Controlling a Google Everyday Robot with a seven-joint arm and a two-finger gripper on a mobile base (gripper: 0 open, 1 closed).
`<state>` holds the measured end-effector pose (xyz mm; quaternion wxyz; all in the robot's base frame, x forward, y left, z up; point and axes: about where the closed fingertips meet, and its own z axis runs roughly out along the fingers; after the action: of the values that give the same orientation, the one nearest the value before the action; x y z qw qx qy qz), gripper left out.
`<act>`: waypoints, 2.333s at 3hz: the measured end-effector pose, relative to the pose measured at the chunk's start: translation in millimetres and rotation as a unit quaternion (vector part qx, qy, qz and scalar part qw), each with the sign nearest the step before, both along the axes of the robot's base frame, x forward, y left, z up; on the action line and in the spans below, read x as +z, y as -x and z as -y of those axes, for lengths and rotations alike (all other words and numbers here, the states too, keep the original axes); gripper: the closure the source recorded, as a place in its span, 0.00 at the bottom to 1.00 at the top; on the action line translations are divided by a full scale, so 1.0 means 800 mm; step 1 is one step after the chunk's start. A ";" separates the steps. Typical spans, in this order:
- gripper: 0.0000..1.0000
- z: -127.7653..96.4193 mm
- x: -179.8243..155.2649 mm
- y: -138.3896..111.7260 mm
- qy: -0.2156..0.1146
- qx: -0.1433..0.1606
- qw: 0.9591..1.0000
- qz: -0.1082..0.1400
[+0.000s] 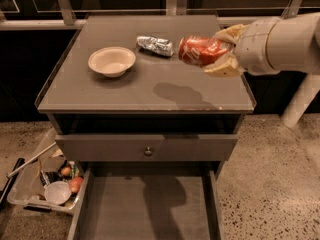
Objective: Pick coke can from middle drawer and place on counter
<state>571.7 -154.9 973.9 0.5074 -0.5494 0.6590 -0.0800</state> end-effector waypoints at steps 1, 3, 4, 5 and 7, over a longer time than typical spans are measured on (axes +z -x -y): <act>1.00 -0.004 -0.009 -0.035 -0.026 0.010 1.000 -0.003; 1.00 -0.012 -0.082 -0.074 -0.090 0.034 0.994 -0.046; 1.00 -0.019 -0.119 -0.088 -0.115 0.038 0.990 -0.070; 1.00 -0.043 -0.138 -0.106 -0.134 0.044 0.986 -0.086; 0.58 -0.044 -0.138 -0.106 -0.134 0.044 0.986 -0.087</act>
Offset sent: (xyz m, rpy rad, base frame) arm 0.0681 0.0012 -0.0800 0.2097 0.1164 0.0664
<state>656.4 -119.4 863.3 0.5201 -0.5101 0.6804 0.0795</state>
